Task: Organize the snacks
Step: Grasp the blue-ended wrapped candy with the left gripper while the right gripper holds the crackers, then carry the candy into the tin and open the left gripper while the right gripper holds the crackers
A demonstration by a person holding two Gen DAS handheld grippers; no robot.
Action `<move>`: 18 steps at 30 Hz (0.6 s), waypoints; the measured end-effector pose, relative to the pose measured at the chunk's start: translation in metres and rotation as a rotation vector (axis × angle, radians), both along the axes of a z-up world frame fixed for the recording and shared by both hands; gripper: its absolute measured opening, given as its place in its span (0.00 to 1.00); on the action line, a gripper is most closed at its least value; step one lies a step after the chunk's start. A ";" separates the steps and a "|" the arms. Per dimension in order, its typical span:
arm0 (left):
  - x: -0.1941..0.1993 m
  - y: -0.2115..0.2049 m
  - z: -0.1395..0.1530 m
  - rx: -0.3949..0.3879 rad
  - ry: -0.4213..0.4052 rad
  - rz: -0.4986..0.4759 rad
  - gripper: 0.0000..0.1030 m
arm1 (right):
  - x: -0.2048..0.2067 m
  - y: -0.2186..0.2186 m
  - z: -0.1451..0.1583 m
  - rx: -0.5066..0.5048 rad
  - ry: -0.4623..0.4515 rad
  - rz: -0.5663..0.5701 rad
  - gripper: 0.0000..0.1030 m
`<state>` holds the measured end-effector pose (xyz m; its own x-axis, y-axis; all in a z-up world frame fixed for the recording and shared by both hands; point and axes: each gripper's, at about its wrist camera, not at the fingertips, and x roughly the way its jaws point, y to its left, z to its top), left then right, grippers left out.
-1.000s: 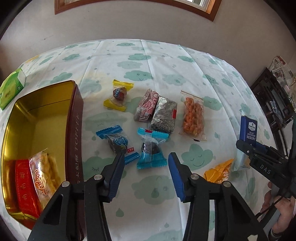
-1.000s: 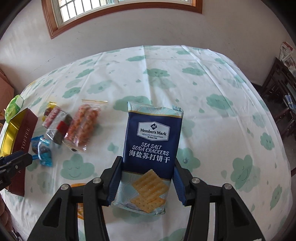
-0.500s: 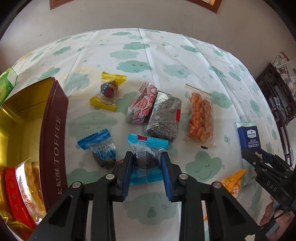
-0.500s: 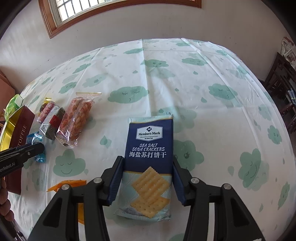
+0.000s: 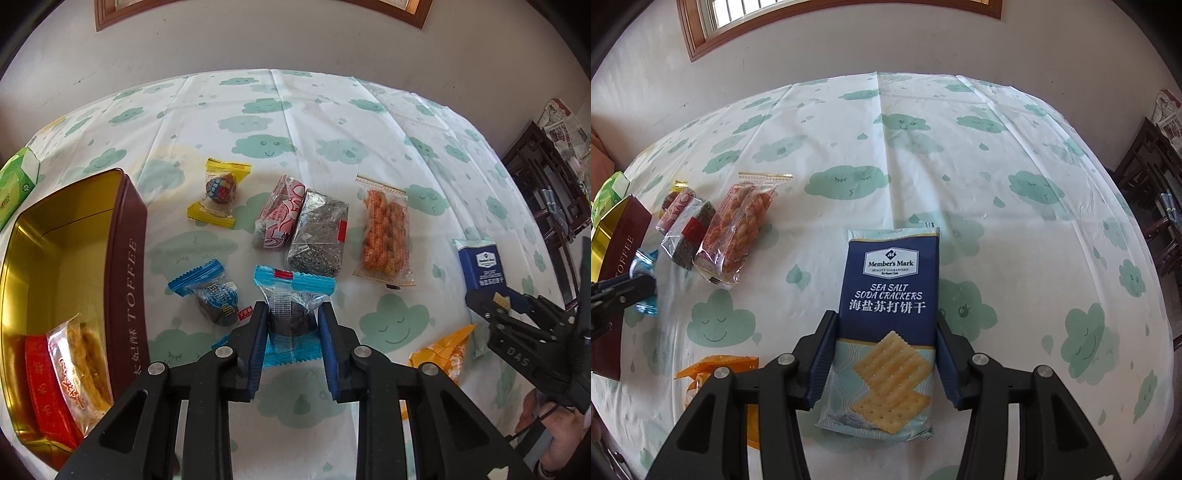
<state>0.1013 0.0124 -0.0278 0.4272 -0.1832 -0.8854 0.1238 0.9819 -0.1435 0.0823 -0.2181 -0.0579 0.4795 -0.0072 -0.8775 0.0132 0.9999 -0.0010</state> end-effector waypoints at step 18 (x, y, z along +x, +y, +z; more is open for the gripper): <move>0.017 0.164 0.036 0.144 -0.046 0.220 0.23 | 0.005 0.002 -0.001 -0.025 0.026 -0.006 0.50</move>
<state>0.1181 0.1765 0.0087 0.4831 0.0447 -0.8744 -0.0915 0.9958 0.0003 0.0878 -0.2164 -0.0587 0.4568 -0.0321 -0.8890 0.0194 0.9995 -0.0261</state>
